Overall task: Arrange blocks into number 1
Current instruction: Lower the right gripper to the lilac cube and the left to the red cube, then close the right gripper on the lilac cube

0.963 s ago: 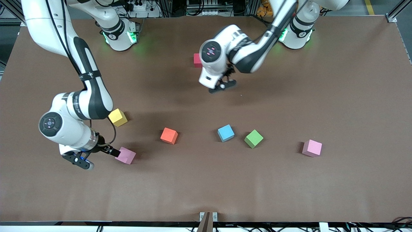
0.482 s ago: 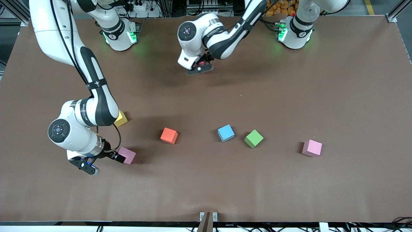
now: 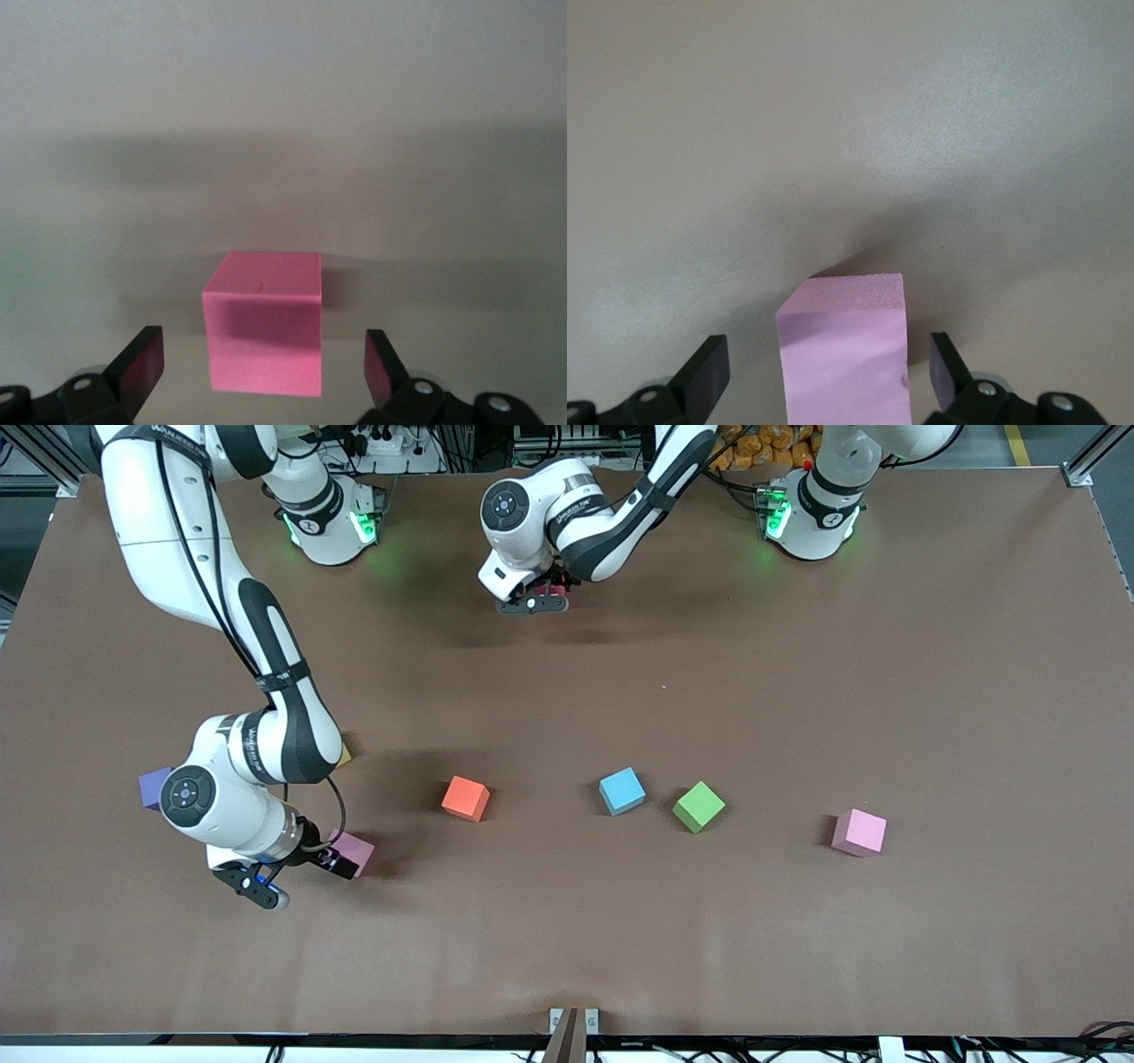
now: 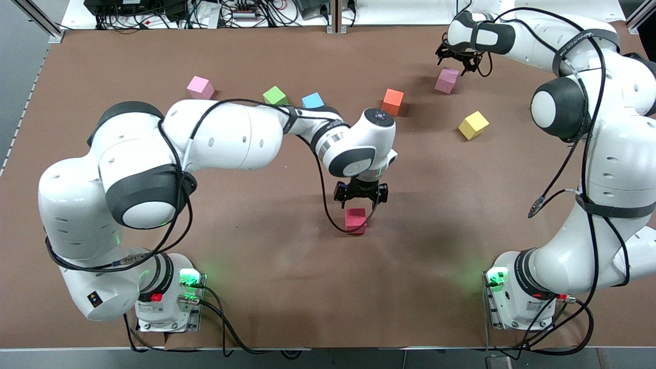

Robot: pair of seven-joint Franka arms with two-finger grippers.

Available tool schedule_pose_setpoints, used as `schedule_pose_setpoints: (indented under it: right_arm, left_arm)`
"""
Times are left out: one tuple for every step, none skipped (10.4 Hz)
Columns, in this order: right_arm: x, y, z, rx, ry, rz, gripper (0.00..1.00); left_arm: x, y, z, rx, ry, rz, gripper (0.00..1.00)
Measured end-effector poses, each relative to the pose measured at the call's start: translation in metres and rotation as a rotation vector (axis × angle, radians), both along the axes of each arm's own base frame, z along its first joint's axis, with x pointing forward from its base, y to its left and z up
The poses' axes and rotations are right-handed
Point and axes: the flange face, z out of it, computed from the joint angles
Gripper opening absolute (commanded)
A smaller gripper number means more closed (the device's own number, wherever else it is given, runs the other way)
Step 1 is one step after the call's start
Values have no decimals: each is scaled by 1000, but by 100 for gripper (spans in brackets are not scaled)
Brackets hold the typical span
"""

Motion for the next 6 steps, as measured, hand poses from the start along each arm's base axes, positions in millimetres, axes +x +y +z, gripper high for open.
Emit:
schedule_pose_setpoints:
  right_arm:
    - [-1,0,-3,-1,5,1,100]
    - [-1,0,-6,-2,10,2,100]
    - [-2,0,-10,-3,17,3,100]
    - [-4,0,-16,-5,27,3,98]
    - [-5,1,-24,-8,38,5,87]
    - [-7,4,-33,-11,50,9,72]
  left_arm:
    - [-5,3,-10,5,6,-5,100]
    - [-9,4,-17,12,15,-8,100]
    - [-11,5,-23,18,26,-4,100]
    - [-12,5,-27,19,41,8,100]
    - [-11,6,-30,17,51,20,100]
    - [-11,6,-33,16,58,30,44]
